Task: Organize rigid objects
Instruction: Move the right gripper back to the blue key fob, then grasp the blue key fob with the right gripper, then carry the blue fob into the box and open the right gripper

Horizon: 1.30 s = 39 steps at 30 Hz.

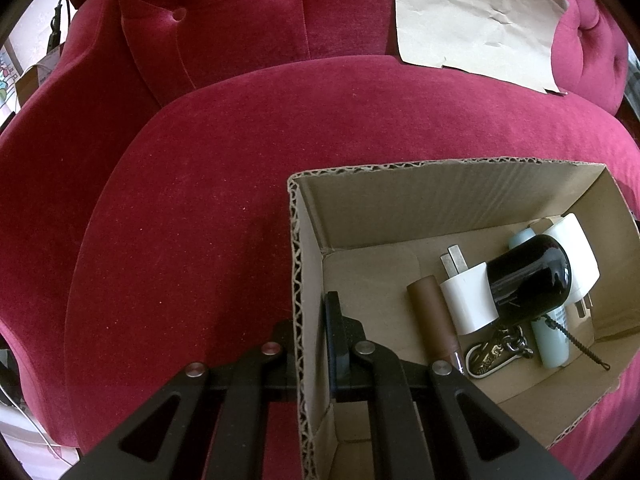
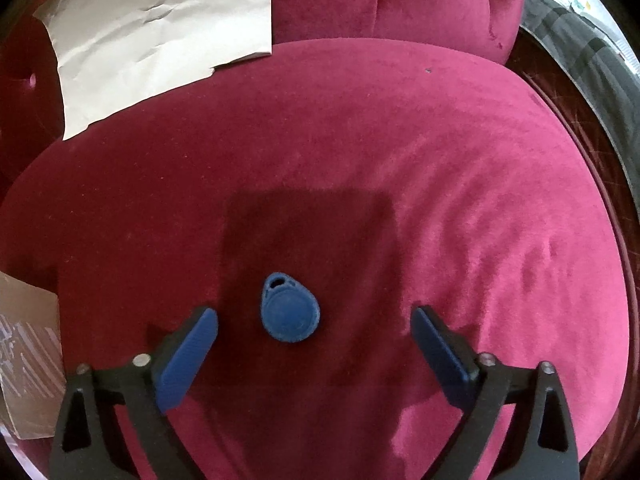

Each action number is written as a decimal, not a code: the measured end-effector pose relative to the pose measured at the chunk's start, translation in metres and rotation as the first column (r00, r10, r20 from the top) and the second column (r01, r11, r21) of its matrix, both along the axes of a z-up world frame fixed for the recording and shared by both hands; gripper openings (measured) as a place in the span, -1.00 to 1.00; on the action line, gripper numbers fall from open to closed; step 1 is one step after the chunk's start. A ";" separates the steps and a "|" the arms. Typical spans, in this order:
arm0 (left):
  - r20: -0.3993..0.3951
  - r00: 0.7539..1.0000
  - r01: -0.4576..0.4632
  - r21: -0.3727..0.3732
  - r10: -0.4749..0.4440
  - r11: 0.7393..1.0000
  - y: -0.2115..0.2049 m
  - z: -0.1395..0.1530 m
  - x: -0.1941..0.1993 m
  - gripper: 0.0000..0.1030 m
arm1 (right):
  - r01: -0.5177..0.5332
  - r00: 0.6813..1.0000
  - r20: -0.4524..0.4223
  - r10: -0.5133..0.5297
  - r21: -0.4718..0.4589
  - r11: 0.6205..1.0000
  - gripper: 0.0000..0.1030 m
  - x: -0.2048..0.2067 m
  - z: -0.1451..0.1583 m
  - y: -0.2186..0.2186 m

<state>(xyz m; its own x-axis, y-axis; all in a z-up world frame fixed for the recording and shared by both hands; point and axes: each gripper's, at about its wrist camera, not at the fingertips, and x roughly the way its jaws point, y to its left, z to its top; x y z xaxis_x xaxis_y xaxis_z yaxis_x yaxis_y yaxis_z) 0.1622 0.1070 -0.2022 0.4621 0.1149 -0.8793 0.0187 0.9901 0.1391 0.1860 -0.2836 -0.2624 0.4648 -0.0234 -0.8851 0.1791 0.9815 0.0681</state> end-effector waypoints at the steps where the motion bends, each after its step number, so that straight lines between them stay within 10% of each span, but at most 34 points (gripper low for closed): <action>1: 0.000 1.000 -0.001 0.001 0.001 1.000 0.000 0.000 0.000 -0.87 | -0.003 1.000 0.005 0.003 0.000 1.000 0.75 -0.002 0.002 0.000; 6: 0.001 1.000 -0.003 0.006 0.003 1.000 -0.001 0.000 -0.001 -0.87 | -0.013 0.999 0.038 0.014 -0.023 1.000 -0.47 -0.006 0.011 0.004; 39: 0.001 1.000 -0.003 0.010 0.003 1.000 -0.003 0.001 0.000 -0.87 | -0.078 0.987 0.138 0.084 -0.053 0.996 -0.47 -0.026 0.084 0.046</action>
